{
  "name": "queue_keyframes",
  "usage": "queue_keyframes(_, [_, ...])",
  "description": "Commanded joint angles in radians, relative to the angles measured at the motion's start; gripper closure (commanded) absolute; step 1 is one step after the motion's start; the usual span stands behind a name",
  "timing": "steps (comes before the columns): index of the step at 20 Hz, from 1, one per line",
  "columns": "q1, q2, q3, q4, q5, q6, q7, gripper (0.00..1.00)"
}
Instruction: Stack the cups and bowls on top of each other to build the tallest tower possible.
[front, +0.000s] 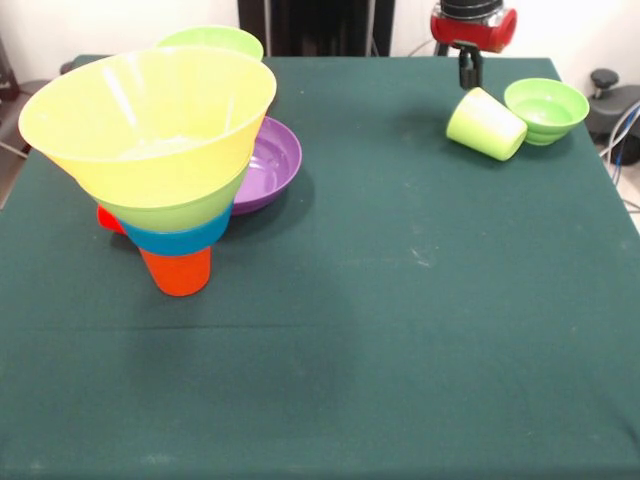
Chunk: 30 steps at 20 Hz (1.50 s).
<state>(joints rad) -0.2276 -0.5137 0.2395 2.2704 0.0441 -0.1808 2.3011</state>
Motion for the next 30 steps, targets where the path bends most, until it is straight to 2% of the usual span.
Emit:
queue_keyframes(1, [-0.009, 0.005, 0.016, -0.059, 0.001, -0.018, 0.135, 1.0])
queue_keyframes(5, [-0.048, -0.011, 0.043, -0.038, -0.022, -0.02, 0.135, 1.0])
queue_keyframes(9, [-0.093, -0.071, 0.073, -0.011, -0.028, 0.037, 0.12, 1.0])
queue_keyframes(18, [-0.109, -0.161, 0.108, 0.009, 0.003, 0.13, 0.113, 1.0])
queue_keyframes(30, [-0.125, -0.173, 0.148, -0.018, 0.014, 0.18, 0.111, 1.0])
